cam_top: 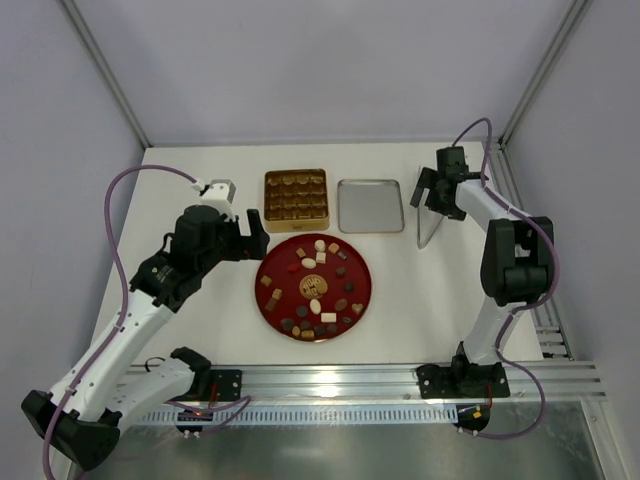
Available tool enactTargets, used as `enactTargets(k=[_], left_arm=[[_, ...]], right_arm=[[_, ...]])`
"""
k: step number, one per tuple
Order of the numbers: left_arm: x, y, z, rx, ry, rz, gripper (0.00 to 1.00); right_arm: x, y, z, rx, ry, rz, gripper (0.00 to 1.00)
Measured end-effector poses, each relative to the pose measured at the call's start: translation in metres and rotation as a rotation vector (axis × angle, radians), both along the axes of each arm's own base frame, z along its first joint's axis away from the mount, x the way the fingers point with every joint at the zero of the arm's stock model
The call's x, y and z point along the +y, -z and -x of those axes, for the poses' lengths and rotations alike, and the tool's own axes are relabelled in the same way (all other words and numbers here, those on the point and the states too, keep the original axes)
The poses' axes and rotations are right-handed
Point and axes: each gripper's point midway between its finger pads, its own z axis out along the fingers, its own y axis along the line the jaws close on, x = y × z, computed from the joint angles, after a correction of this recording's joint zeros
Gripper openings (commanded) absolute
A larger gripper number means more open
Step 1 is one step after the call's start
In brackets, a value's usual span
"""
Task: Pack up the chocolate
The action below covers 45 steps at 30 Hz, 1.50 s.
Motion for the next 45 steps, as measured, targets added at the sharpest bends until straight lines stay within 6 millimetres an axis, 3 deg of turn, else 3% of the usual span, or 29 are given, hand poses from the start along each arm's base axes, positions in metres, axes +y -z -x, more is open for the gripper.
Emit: enactTargets(k=[11, 27, 36, 45], left_arm=[[0.000, 0.003, -0.001, 0.008, -0.001, -0.005, 1.00], [-0.001, 0.008, -0.003, 0.027, 0.000, -0.015, 1.00], [-0.001, 0.009, -0.003, 0.028, 0.000, -0.016, 1.00], [-0.001, 0.009, -0.003, 0.028, 0.000, -0.016, 1.00]], right_arm=[[0.000, 0.043, -0.003, 0.094, -0.015, 0.013, 0.95], [-0.002, 0.054, -0.006, 0.115, -0.032, 0.032, 0.86], [-0.001, 0.054, -0.014, 0.112, -0.034, 0.029, 0.70], [-0.001, 0.051, -0.014, 0.109, -0.035, 0.030, 0.65]])
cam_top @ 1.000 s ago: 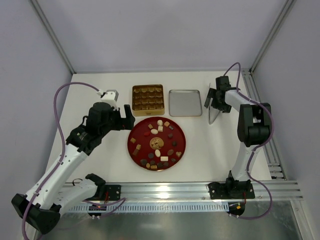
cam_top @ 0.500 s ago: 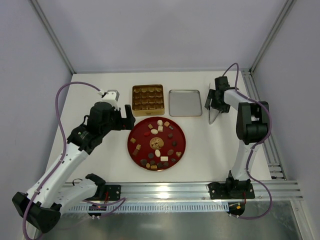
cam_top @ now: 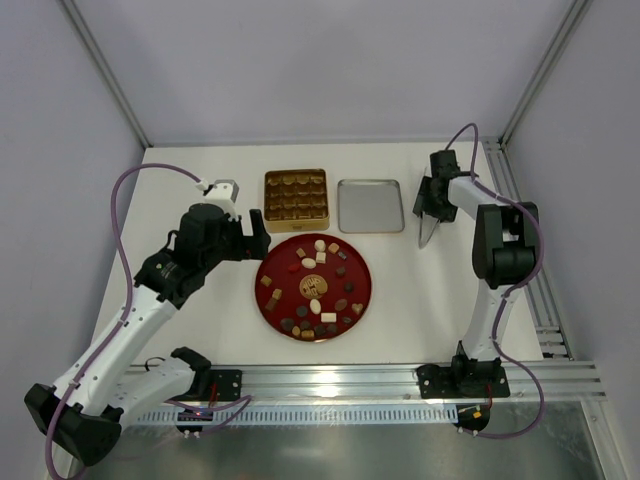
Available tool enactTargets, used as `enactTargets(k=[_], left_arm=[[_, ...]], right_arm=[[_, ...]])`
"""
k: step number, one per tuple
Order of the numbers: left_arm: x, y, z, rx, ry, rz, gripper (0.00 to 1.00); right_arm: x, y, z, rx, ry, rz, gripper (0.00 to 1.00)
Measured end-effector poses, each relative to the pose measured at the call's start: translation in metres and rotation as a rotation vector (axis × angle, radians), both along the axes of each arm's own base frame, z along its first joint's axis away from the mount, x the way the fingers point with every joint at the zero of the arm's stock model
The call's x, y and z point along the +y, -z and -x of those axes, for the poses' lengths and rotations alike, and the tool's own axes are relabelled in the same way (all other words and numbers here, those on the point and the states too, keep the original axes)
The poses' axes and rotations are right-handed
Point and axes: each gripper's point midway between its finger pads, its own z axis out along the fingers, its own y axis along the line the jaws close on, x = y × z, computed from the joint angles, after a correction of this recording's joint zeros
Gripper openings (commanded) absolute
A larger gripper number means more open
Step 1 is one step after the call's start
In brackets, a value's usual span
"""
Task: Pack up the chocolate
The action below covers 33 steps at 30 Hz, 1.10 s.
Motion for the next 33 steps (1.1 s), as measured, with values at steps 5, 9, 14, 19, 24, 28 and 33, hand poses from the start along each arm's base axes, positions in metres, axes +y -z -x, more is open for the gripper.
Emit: enactTargets(k=[5, 9, 14, 19, 24, 28, 33], left_arm=[[0.000, 0.000, 0.000, 0.000, 0.000, 0.000, 1.00], [0.000, 0.000, 0.000, 0.000, 0.000, 0.000, 1.00], [0.000, 0.000, 0.000, 0.000, 0.000, 0.000, 1.00], [0.000, 0.000, 0.000, 0.001, 0.002, 0.002, 1.00], [-0.001, 0.000, 0.000, 0.001, 0.003, 0.003, 1.00], [-0.001, 0.000, 0.000, 0.001, 0.003, 0.003, 1.00], [-0.001, 0.000, 0.000, 0.001, 0.002, 0.003, 1.00]], right_arm=[[0.000, -0.032, 0.004, -0.038, -0.004, 0.000, 0.64], [-0.001, -0.077, 0.006, -0.128, -0.006, -0.003, 0.64], [-0.001, -0.118, 0.013, -0.208, -0.007, -0.007, 0.64], [-0.001, -0.138, 0.031, -0.235, -0.011, -0.011, 0.60], [0.005, -0.152, 0.051, -0.250, -0.031, -0.027, 0.55], [0.021, -0.170, 0.064, -0.286, -0.076, -0.048, 0.53], [0.050, -0.191, 0.084, -0.325, -0.159, -0.077, 0.52]])
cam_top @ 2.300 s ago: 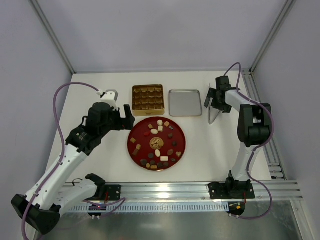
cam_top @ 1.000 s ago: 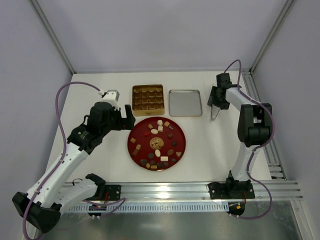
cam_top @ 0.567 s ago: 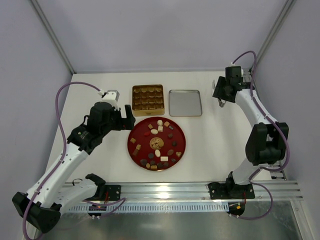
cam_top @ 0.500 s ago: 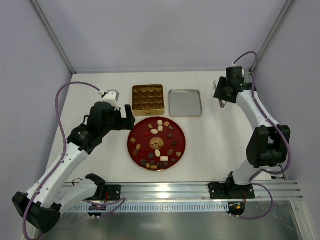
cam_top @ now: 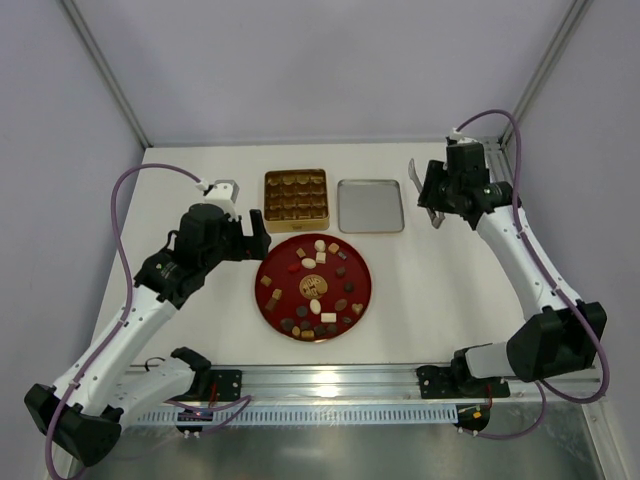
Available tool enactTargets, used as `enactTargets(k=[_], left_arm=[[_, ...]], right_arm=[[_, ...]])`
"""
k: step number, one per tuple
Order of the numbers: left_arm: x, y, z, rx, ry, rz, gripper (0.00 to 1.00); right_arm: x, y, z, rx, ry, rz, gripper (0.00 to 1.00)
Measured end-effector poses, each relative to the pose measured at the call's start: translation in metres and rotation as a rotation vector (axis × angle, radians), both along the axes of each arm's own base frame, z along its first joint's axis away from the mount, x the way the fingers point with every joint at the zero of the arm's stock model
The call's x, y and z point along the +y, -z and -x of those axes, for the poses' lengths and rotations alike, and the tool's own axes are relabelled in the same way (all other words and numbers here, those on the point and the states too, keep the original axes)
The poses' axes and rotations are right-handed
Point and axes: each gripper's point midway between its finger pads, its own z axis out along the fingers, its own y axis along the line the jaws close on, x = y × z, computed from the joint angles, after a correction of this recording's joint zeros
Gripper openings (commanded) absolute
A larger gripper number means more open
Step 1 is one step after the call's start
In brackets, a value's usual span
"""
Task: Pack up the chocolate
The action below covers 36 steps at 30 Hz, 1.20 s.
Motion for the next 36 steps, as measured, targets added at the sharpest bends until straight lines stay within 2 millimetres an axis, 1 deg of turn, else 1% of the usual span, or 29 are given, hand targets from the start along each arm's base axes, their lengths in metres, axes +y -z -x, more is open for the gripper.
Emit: enactTargets(k=[3, 6, 9, 12, 14, 20, 23, 26, 29, 33, 36], left_arm=[[0.000, 0.000, 0.000, 0.000, 0.000, 0.000, 1.00], [0.001, 0.000, -0.001, -0.001, -0.006, -0.003, 1.00], [0.002, 0.000, -0.001, -0.002, -0.009, -0.005, 1.00], [0.002, 0.000, -0.001, -0.001, -0.012, -0.004, 1.00], [0.002, 0.001, -0.001, 0.001, -0.014, -0.004, 1.00], [0.001, 0.004, -0.001, 0.017, -0.023, 0.003, 1.00], [0.001, 0.006, -0.002, 0.026, -0.026, 0.001, 1.00], [0.001, 0.007, -0.002, 0.028, -0.026, 0.000, 1.00], [0.001, 0.007, -0.002, 0.028, -0.026, 0.000, 1.00], [0.001, 0.007, -0.002, 0.028, -0.026, -0.001, 1.00], [0.001, 0.007, -0.002, 0.028, -0.027, -0.001, 1.00]], right_arm=[[0.021, -0.009, 0.012, -0.023, -0.059, -0.017, 0.51], [0.045, -0.012, 0.030, -0.029, -0.124, -0.037, 0.51], [0.071, -0.009, 0.052, -0.014, -0.201, -0.059, 0.49], [0.092, -0.001, 0.081, 0.020, -0.273, -0.077, 0.48], [0.102, 0.002, 0.099, 0.041, -0.310, -0.090, 0.48], [0.123, 0.005, 0.148, 0.088, -0.401, -0.122, 0.46], [0.134, 0.007, 0.166, 0.113, -0.448, -0.127, 0.45], [0.142, 0.012, 0.178, 0.139, -0.475, -0.130, 0.45], [0.144, 0.023, 0.185, 0.168, -0.483, -0.117, 0.45], [0.146, 0.043, 0.191, 0.222, -0.492, -0.088, 0.45], [0.152, 0.053, 0.192, 0.253, -0.498, -0.071, 0.44]])
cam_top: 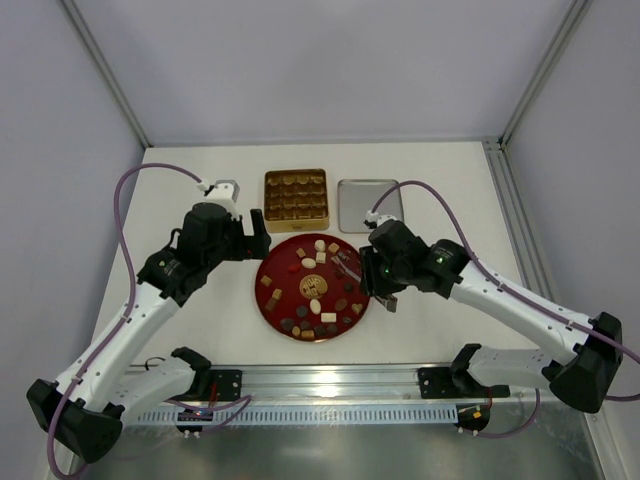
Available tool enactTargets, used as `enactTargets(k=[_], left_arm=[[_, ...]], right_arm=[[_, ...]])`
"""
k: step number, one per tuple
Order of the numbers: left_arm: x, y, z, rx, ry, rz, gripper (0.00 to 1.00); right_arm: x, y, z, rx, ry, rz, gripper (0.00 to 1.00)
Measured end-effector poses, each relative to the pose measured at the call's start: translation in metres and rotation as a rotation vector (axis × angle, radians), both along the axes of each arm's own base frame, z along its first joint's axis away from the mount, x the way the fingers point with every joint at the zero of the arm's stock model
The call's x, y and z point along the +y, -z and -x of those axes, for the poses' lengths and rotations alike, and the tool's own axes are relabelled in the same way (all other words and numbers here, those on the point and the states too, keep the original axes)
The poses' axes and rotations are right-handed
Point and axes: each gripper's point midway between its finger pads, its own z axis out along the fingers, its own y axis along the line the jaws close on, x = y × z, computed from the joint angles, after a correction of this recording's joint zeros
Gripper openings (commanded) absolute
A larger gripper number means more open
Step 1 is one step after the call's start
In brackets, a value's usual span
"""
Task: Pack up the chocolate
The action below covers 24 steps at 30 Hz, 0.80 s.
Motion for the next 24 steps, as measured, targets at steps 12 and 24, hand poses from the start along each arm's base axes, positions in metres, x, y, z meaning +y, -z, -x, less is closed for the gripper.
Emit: enactTargets(k=[12, 24], left_arm=[[0.001, 0.001, 0.001, 0.005, 0.000, -0.003, 1.00], [0.001, 0.001, 0.001, 0.006, 0.000, -0.003, 1.00]], right_arm=[[0.013, 0.022, -0.008, 0.019, -0.008, 0.052, 0.44], [0.014, 0.033, -0.007, 0.007, -0.018, 0.115, 0.44]])
